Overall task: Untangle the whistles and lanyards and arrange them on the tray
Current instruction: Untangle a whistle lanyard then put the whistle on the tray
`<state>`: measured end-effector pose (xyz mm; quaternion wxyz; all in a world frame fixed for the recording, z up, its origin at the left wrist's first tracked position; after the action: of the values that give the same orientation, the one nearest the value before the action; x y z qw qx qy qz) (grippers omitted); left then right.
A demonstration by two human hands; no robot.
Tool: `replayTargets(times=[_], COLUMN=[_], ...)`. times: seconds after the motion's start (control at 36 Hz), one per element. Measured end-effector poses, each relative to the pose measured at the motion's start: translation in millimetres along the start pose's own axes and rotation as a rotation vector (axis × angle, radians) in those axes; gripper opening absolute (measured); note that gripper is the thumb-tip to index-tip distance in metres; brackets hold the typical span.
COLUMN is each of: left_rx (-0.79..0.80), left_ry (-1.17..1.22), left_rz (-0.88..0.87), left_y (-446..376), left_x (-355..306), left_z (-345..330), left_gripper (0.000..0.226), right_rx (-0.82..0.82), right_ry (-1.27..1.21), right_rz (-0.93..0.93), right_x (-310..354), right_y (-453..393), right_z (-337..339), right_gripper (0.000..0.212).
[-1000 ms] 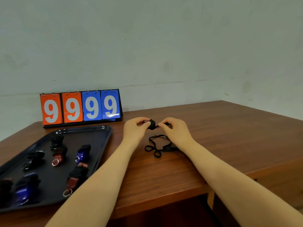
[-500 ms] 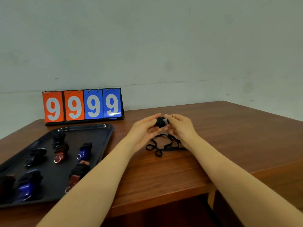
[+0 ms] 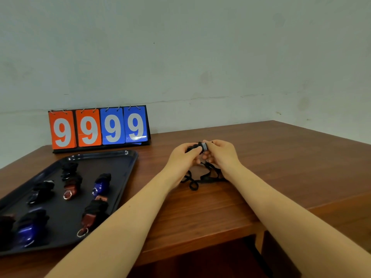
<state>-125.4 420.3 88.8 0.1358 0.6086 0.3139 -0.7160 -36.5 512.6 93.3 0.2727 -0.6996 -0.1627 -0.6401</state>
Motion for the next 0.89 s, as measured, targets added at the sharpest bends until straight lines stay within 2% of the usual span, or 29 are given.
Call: replayTargets(times=[0.17,0.28,0.36,0.56,0.69,0.78,0.89], left_rx=[-0.048,-0.068,-0.077,-0.228,-0.221,-0.212,-0.184], left_ry=[-0.095,-0.076,0.009,0.353,0.453,0.353,-0.020], left_rz=[0.022,0.084,0.079,0.153,0.229,0.230,0.097], left_y=[0,-1,-1,2,4,3,-1], left_x=[-2,1,1,4,9,11,2], left_z=[3,8,10,25,22,24,25], left_gripper=[0.029,0.037,0.039,0.026,0.020,0.023,0.027], right_rx=[0.009,0.048,0.065,0.145,0.064,0.044,0.050], right_ry=[0.097,0.181,0.224,0.328,0.369,0.459,0.547], right_rz=[0.028,0.094,0.158,0.258,0.389,0.490,0.568], right_x=[0,4,10,13,23,30,32], right_y=[0,2,4,10,15,18,20], right_z=[-1,-7,-9,-21,-15,-16,-21], right_gripper=[0.021,0.018,0.017,0.014,0.007,0.004,0.006])
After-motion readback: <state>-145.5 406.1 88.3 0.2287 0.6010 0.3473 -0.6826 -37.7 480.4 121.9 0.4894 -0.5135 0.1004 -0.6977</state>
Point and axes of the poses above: each hand's wrist, its own y-axis away from the middle knuckle, its own z-axis out of the back of the hand, x = y × z, the point moved 8 cm from there along -y, towards the middle knuckle, and after that the axes turned 2 degrees about -z, right-handed, at the moved point
